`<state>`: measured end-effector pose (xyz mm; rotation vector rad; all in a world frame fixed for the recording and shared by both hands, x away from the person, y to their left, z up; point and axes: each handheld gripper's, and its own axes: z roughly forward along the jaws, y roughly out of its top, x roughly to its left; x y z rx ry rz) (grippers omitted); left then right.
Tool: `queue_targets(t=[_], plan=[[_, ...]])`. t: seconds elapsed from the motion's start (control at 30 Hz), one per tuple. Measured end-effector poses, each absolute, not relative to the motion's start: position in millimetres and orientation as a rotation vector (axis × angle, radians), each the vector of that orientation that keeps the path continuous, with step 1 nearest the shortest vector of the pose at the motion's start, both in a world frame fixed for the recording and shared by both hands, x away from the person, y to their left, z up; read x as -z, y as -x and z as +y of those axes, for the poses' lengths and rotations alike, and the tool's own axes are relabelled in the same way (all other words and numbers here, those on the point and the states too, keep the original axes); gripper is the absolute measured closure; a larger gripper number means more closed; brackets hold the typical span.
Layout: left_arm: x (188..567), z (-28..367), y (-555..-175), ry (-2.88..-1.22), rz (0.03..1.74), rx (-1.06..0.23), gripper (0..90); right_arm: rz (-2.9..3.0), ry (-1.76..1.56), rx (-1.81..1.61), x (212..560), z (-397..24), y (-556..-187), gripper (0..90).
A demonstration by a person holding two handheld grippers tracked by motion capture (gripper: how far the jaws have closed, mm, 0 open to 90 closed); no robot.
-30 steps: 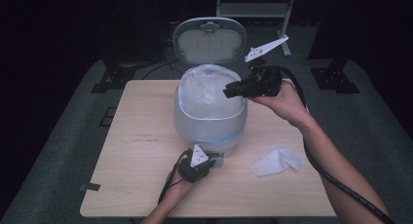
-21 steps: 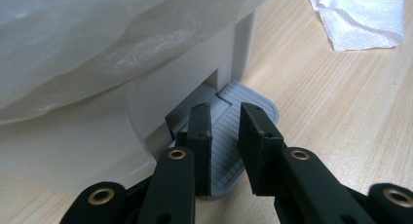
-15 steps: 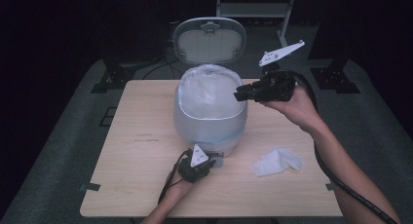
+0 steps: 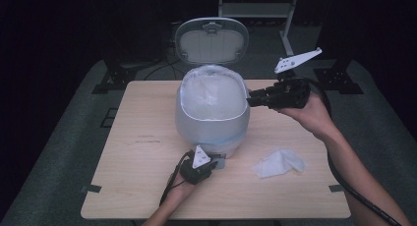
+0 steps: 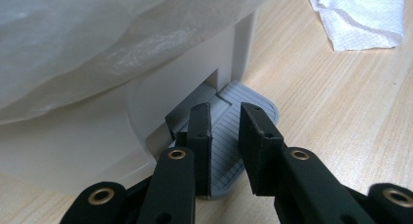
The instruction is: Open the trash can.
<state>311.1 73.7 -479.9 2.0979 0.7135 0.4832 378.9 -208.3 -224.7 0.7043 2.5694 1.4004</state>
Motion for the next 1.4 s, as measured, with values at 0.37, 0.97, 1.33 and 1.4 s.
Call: queue_targets(t=[0.37, 0.97, 1.33, 1.4], plan=[[479.8, 73.7, -311.0, -2.099, 0.714, -0.483, 75.1, 2.559, -0.73, -1.389, 238.9, -222.2, -374.9, 64.2], [480.1, 73.5, -311.1, -2.092, 0.716, -0.481, 75.1, 2.558, -0.76, -1.368, 269.3, -241.2, -368.5, 61.5], [479.9, 73.7, -311.1, -2.097, 0.714, -0.483, 75.1, 2.553, -0.757, -1.341, 283.5, -247.1, -364.2, 59.5], [479.9, 73.6, -311.1, -2.096, 0.714, -0.482, 75.1, 2.551, -0.759, -1.339, 287.3, -249.0, -363.3, 59.3]])
